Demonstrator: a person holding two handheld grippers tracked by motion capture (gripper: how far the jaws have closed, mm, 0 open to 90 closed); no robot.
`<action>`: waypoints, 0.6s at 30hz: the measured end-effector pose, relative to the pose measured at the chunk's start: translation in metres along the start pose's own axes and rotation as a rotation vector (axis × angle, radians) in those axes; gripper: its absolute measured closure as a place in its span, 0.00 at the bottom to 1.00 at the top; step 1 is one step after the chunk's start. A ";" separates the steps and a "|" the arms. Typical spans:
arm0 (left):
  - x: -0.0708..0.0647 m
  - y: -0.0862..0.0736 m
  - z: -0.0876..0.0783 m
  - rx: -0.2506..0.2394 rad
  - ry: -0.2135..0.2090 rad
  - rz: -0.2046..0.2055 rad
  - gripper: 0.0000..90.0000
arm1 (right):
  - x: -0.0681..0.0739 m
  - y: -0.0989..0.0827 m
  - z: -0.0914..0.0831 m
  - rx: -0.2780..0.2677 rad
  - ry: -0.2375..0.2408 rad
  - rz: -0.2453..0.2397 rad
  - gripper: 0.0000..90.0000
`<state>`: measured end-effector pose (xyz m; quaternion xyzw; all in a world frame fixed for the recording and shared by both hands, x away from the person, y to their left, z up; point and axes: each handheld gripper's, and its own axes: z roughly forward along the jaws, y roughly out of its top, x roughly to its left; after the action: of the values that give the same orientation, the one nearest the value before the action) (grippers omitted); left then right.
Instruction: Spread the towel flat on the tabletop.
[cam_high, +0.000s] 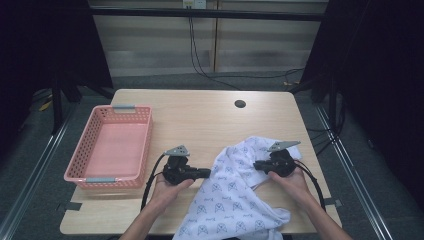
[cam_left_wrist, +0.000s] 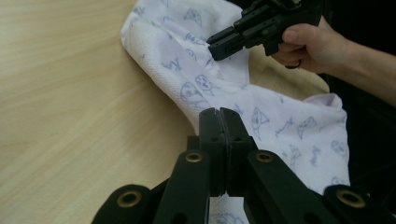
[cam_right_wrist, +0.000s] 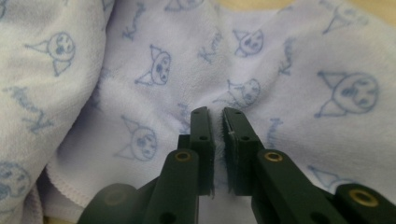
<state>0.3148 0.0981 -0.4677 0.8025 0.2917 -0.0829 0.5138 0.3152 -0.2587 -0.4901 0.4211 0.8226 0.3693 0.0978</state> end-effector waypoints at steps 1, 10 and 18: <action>-0.002 0.007 -0.010 -0.039 -0.004 0.006 0.99 | -0.002 0.008 -0.003 -0.031 0.009 0.009 0.94; -0.038 0.062 -0.068 -0.194 0.028 0.159 0.99 | 0.005 0.082 -0.036 -0.234 0.040 -0.019 0.94; -0.089 0.065 -0.056 -0.193 -0.105 0.257 0.99 | 0.028 0.095 -0.048 -0.280 0.092 -0.078 0.92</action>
<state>0.2689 0.0938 -0.3530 0.7749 0.1658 -0.0300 0.6093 0.3341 -0.2273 -0.3858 0.3537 0.7823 0.4953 0.1321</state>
